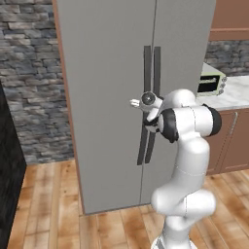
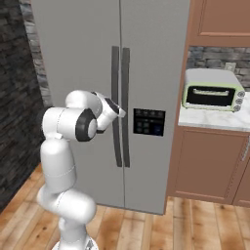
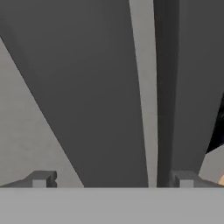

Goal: There's a chicken drumstick in the fridge that needs to be moved to the freezer for freezing. Pick up the chicken drumstick from the fridge, place it on any shelf in the freezer, and close the fridge and freezer doors when done.

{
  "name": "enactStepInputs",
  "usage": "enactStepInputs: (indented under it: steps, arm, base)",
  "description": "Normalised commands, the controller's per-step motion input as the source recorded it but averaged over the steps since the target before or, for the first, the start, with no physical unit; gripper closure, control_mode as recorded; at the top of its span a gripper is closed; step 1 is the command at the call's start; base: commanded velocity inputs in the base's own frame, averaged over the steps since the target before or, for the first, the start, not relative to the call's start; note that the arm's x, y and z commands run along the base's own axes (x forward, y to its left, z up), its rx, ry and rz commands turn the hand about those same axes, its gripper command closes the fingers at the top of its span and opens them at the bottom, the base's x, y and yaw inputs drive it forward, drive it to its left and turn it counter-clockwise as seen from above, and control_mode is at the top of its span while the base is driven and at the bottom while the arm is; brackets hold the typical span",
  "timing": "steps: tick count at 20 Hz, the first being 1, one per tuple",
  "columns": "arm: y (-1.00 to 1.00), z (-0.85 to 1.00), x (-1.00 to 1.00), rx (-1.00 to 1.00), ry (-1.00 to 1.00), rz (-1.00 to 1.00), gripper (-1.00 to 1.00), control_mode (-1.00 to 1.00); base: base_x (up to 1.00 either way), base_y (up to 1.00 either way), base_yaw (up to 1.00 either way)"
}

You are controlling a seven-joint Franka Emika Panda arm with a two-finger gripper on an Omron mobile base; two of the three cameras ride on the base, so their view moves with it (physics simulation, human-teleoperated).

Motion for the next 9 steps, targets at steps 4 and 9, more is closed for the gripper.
enactStepInputs:
  steps: [4, 9]
  arm:
    - [-0.57, 0.00, 0.88, 0.09, 0.00, 0.22, -1.00, -1.00]
    - [-0.92, 0.00, 0.98, 0.19, 0.00, 0.35, -1.00, -1.00]
  base:
    - [0.00, 0.00, 0.00]
    - [0.00, 0.00, 0.00]
